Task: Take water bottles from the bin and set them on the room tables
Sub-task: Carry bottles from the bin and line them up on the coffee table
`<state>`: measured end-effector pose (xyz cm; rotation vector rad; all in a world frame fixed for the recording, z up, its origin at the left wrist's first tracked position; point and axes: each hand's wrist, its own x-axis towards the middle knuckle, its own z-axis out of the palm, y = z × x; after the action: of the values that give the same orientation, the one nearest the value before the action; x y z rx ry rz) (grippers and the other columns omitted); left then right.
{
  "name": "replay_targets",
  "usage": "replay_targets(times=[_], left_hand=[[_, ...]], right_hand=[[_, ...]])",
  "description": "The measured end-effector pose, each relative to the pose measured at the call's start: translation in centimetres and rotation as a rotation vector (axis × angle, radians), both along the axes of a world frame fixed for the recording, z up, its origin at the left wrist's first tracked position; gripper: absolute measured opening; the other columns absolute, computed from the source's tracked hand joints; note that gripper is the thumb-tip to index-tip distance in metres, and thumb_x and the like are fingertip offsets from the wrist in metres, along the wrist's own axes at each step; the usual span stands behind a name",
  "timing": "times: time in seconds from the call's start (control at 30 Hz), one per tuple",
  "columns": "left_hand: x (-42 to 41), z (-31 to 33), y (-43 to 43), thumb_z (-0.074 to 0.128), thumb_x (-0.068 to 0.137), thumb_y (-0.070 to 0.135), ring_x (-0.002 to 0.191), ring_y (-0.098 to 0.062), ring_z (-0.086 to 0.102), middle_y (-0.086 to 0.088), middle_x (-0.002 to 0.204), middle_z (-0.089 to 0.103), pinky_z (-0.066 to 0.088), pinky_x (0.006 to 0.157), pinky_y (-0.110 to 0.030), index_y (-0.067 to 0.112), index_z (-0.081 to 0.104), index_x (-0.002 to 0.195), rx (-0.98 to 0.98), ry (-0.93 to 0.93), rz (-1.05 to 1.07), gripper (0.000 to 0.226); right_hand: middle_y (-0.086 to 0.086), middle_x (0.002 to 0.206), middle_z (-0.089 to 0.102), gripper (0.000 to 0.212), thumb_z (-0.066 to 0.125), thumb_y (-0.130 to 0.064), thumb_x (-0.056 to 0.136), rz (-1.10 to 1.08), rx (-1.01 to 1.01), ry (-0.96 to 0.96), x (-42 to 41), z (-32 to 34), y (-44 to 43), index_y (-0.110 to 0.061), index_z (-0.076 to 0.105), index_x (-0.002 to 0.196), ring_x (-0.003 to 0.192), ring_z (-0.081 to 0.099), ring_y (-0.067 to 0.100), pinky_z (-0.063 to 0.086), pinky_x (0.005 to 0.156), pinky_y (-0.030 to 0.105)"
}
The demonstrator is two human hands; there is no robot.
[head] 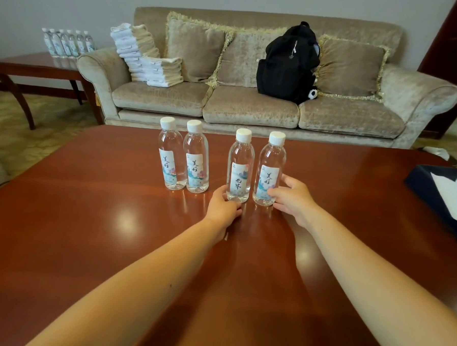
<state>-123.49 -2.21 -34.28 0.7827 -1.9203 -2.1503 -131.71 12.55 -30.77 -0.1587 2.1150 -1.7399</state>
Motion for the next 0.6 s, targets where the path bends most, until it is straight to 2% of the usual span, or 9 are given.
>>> replay_targets(times=[0.07,0.13,0.2,0.37,0.5,0.6], left_hand=[[0.3,0.4,0.3,0.046,0.094,-0.01,0.101,-0.015,0.064,-0.004,0.115,0.067,0.054,0.083,-0.025,0.015,0.049,0.138,0.023,0.013,-0.019,0.051],[0.6,0.8,0.6,0.042,0.094,-0.011,0.09,-0.01,0.063,0.002,0.102,0.068,0.052,0.08,-0.022,0.018,0.054,0.128,0.023,0.032,-0.03,0.047],[0.7,1.0,0.6,0.039,0.095,-0.01,0.088,-0.008,0.062,0.007,0.098,0.068,0.052,0.076,-0.02,0.026,0.053,0.124,0.013,0.048,-0.037,0.048],[0.7,1.5,-0.5,0.035,0.091,-0.011,0.091,-0.007,0.064,0.008,0.102,0.07,0.05,0.075,-0.018,0.024,0.056,0.131,0.003,0.046,-0.044,0.057],[0.6,1.6,-1.1,0.035,0.088,-0.013,0.1,-0.012,0.066,0.002,0.112,0.07,0.051,0.075,-0.019,0.022,0.052,0.135,0.004,0.04,-0.045,0.061],[0.6,1.6,-1.2,0.035,0.086,-0.013,0.1,-0.013,0.066,-0.001,0.116,0.069,0.051,0.068,-0.018,0.022,0.05,0.137,0.005,0.038,-0.048,0.064]], right_hand=[[0.006,0.123,0.067,0.069,0.067,-0.003,0.09,0.004,-0.004,0.012,0.1,0.0,-0.3,-0.019,0.039,0.152,0.109,0.067,0.022,0.055,0.092,0.034],[0.006,0.119,0.069,0.065,0.068,-0.005,0.09,0.003,-0.004,0.03,0.3,0.0,-0.7,-0.019,0.044,0.148,0.105,0.068,0.019,0.056,0.085,0.029],[0.006,0.117,0.07,0.063,0.069,-0.006,0.089,-0.009,-0.01,0.041,0.4,0.0,-1.2,-0.019,0.047,0.146,0.101,0.069,0.017,0.056,0.081,0.027],[0.004,0.114,0.071,0.062,0.07,-0.005,0.089,0.002,-0.018,0.046,0.4,0.1,-2.0,-0.02,0.048,0.145,0.1,0.069,0.017,0.056,0.076,0.024],[-0.002,0.101,0.07,0.06,0.07,-0.005,0.09,0.013,-0.023,0.046,0.4,0.3,-2.6,-0.02,0.05,0.144,0.092,0.069,0.012,0.055,0.07,0.02],[-0.003,0.098,0.069,0.06,0.07,-0.005,0.09,0.019,-0.019,0.05,0.3,0.3,-3.1,-0.02,0.049,0.145,0.09,0.068,0.012,0.054,0.069,0.02]])
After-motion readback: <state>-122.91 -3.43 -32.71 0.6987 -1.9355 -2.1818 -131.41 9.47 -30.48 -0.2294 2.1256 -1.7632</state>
